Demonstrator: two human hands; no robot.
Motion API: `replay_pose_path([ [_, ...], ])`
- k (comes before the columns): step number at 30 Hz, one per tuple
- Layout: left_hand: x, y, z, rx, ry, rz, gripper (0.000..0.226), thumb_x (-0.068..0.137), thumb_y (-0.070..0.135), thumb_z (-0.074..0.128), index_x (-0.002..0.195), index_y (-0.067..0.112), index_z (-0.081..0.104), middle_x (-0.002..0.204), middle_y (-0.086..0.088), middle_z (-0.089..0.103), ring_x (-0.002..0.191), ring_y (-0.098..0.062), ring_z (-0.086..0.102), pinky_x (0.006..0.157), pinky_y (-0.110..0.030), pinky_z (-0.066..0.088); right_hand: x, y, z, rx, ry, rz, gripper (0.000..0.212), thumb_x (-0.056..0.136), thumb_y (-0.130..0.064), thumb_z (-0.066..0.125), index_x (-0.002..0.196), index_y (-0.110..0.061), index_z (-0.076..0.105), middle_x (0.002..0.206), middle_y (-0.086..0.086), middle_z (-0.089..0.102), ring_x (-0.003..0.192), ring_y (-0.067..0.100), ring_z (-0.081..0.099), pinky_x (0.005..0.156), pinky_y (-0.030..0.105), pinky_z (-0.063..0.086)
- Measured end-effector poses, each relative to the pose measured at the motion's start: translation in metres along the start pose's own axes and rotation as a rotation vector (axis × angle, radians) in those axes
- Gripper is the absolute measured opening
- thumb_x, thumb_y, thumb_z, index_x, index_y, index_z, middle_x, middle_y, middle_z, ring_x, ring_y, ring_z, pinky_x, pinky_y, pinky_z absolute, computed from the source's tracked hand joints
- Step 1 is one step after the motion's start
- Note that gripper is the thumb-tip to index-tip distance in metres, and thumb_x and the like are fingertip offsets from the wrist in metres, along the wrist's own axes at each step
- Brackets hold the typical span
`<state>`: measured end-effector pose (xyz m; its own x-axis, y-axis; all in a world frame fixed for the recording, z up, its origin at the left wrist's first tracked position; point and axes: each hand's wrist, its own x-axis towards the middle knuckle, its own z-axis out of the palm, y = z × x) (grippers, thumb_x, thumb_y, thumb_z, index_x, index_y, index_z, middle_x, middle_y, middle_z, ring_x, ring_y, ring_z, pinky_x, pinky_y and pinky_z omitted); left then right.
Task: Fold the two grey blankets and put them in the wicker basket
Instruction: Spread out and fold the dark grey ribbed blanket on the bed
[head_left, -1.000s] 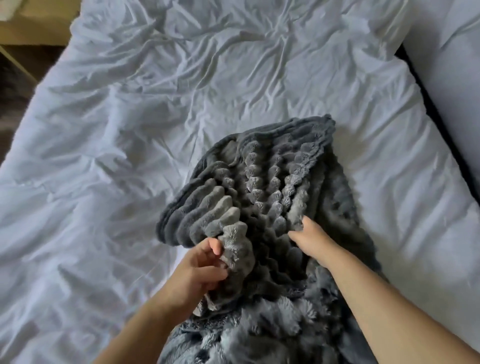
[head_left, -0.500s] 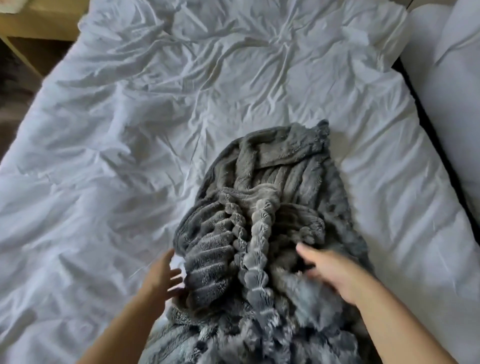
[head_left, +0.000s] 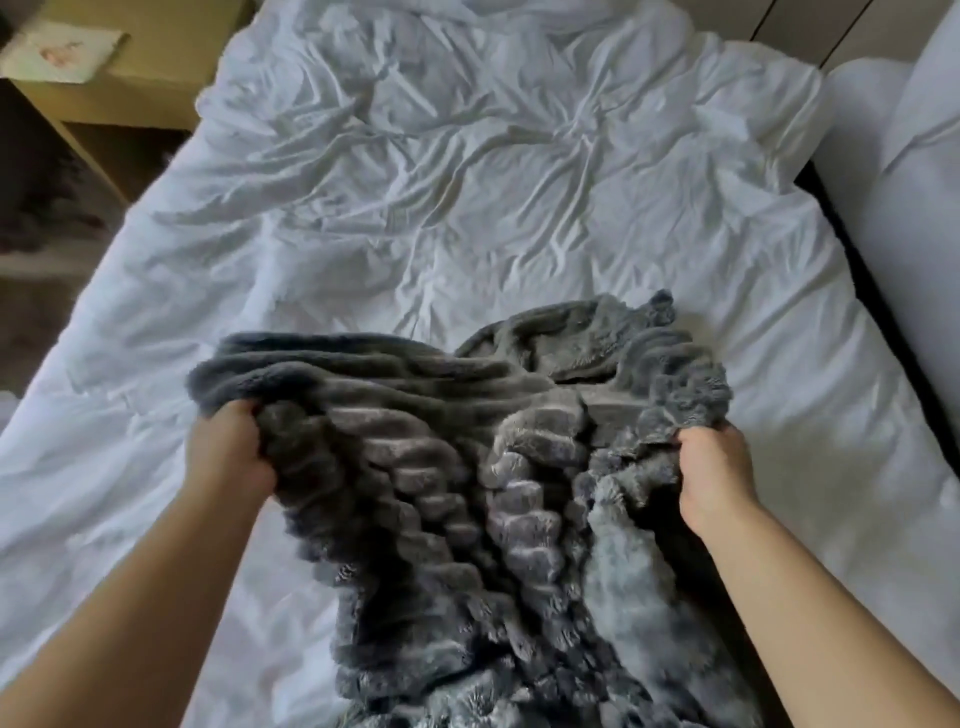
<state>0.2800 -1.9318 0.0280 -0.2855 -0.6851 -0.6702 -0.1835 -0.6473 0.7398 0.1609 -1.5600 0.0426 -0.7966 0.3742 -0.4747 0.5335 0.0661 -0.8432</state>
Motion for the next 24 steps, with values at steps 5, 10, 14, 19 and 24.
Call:
replay_pose_path([
  [5, 0.057, 0.019, -0.041, 0.267, 0.161, 0.082, 0.015, 0.089, -0.008, 0.041, 0.091, 0.000, 0.054, 0.066, -0.007, 0.047, 0.056, -0.015, 0.047, 0.051, -0.024, 0.041, 0.019, -0.013, 0.013, 0.061, 0.003, 0.091, 0.015, 0.089, 0.003, 0.048, 0.085, -0.008, 0.057, 0.076, 0.007, 0.058, 0.065, 0.018, 0.056, 0.060, 0.031, 0.050],
  [10, 0.023, -0.033, -0.048, 0.929, 0.303, 0.401, 0.024, 0.076, 0.007, 0.058, 0.100, 0.005, 0.059, 0.095, -0.021, 0.060, 0.091, -0.037, 0.055, 0.072, -0.042, 0.044, 0.015, 0.030, 0.025, -0.354, -0.164, 0.167, 0.011, 0.087, -0.008, 0.055, 0.092, 0.000, 0.059, 0.065, 0.009, 0.049, 0.052, 0.019, 0.044, 0.048, 0.028, 0.039],
  [14, -0.042, -0.071, 0.002, 0.617, -0.267, 0.252, 0.023, 0.081, 0.040, 0.068, 0.097, 0.024, 0.067, 0.099, -0.003, 0.070, 0.093, -0.019, 0.065, 0.071, -0.028, 0.049, -0.022, 0.027, 0.053, -0.473, -0.122, -0.039, 0.014, 0.085, -0.016, 0.053, 0.089, -0.003, 0.057, 0.074, 0.011, 0.057, 0.070, 0.031, 0.054, 0.068, 0.040, 0.046],
  [19, -0.061, -0.077, 0.048, 0.180, -0.806, -0.346, 0.032, 0.084, 0.031, 0.064, 0.098, 0.004, 0.072, 0.095, -0.019, 0.072, 0.083, -0.029, 0.071, 0.066, -0.035, 0.057, -0.088, 0.009, 0.099, -0.865, -1.335, -0.181, 0.009, 0.079, -0.031, 0.062, 0.088, -0.031, 0.062, 0.093, -0.012, 0.070, 0.082, 0.003, 0.061, 0.069, 0.009, 0.045],
  [24, 0.000, -0.062, 0.016, 0.550, -0.278, -0.051, 0.022, 0.075, -0.012, 0.058, 0.093, -0.003, 0.067, 0.090, -0.026, 0.067, 0.078, -0.033, 0.063, 0.070, -0.040, 0.054, 0.011, 0.011, 0.095, -0.633, -0.503, -0.108, 0.028, 0.087, -0.009, 0.055, 0.111, -0.018, 0.066, 0.108, 0.012, 0.067, 0.097, 0.025, 0.063, 0.085, 0.032, 0.052],
])
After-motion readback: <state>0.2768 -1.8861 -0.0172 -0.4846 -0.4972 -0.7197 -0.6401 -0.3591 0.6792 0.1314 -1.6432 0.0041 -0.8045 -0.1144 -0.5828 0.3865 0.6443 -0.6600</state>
